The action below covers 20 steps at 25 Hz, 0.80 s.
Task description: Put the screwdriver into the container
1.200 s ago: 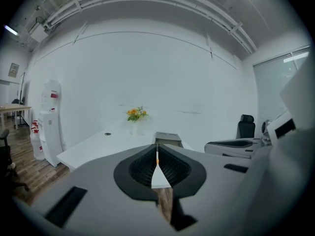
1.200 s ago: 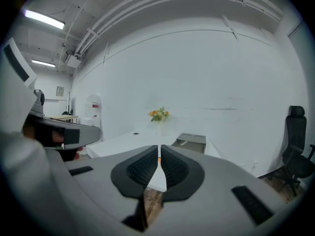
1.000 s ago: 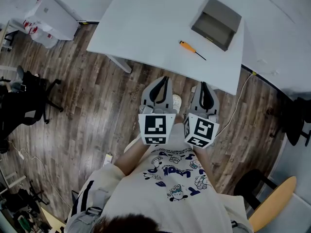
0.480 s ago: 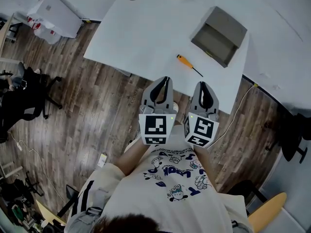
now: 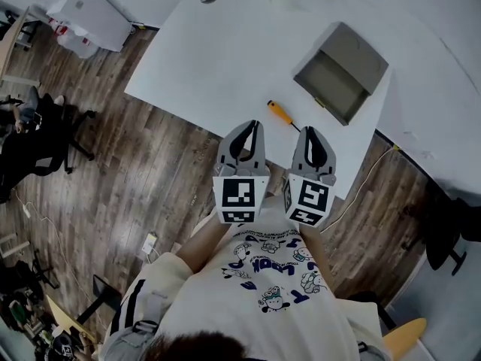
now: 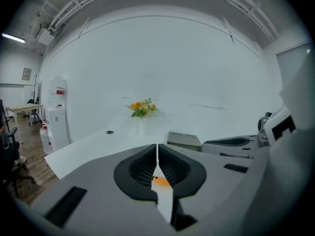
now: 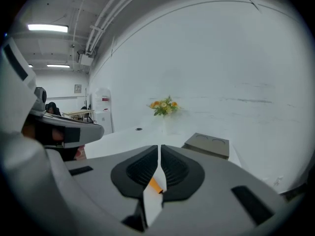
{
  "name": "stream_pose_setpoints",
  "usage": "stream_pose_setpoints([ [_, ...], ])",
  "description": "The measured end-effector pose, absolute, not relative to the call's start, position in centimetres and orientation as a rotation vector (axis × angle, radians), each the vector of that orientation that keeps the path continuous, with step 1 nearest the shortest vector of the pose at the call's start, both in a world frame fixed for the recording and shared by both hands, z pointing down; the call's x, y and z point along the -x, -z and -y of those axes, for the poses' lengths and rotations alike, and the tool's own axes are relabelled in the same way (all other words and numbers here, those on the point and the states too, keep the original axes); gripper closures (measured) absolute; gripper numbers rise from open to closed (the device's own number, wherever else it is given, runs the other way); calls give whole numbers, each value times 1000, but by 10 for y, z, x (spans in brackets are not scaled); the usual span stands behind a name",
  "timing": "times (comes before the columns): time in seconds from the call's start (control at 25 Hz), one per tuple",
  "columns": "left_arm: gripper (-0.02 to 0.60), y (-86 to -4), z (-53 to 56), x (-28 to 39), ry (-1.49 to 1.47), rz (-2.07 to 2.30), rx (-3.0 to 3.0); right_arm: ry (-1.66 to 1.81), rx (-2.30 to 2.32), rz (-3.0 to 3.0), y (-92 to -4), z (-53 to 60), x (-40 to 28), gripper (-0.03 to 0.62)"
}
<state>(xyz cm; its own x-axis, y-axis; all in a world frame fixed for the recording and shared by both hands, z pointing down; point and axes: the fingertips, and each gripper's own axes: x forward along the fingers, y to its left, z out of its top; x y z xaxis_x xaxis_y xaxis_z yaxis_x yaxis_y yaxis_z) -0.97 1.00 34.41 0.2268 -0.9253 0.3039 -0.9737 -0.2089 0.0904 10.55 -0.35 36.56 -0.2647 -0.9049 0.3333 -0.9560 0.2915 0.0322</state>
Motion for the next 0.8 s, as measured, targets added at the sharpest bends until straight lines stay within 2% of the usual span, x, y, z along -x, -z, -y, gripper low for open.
stream_pose_setpoints([
  [0.8,558,-388,20,11,-356,1783,-2080,-350,-1362,2230,-427,38,-94,553],
])
